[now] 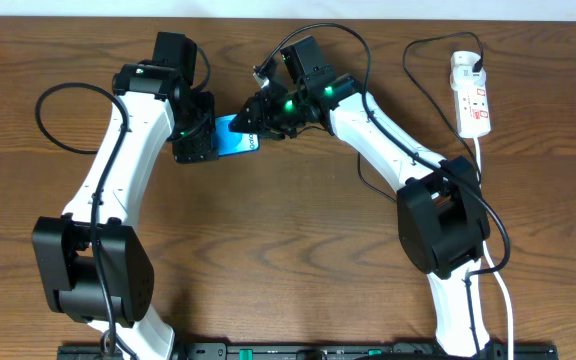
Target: Plug charger to phone and switch on socket
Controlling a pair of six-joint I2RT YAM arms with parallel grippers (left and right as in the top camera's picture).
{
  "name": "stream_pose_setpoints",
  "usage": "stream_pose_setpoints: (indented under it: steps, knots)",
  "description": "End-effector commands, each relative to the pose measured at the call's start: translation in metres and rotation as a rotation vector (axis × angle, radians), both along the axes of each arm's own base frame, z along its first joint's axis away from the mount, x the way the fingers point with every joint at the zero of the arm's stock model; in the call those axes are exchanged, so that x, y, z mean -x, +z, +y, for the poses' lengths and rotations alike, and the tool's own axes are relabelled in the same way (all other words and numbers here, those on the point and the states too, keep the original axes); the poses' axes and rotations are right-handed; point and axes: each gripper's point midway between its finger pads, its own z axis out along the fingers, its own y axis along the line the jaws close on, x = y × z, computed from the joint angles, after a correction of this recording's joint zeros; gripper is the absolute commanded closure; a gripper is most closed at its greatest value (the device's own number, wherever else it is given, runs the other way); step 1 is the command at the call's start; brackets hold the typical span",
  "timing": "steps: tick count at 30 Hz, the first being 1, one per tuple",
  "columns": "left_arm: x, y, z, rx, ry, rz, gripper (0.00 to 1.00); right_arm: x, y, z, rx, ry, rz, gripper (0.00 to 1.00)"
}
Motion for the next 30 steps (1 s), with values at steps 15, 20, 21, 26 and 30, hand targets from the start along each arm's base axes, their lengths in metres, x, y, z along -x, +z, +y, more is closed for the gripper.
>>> stream_pose_setpoints:
  steps: [15, 20, 21, 26, 30]
  knots:
    - [-0.006, 0.012, -0.023, 0.154, -0.004, -0.03, 0.93, 0.013, 0.021, 0.017, -0.014, 0.013, -0.022, 0.83]
    - [-0.005, 0.013, -0.026, 0.169, -0.008, -0.029, 0.92, 0.018, 0.016, 0.025, 0.014, 0.012, -0.04, 0.83]
    - [-0.005, 0.013, -0.026, 0.169, -0.008, -0.028, 0.93, 0.019, 0.016, 0.026, 0.018, 0.011, -0.042, 0.84]
    - [-0.005, 0.013, -0.026, 0.168, -0.008, -0.028, 0.93, 0.019, 0.016, 0.026, 0.02, 0.009, -0.044, 0.98]
    - [-0.005, 0.013, -0.026, 0.168, -0.008, -0.028, 0.93, 0.018, 0.015, 0.026, 0.023, 0.006, -0.047, 0.99]
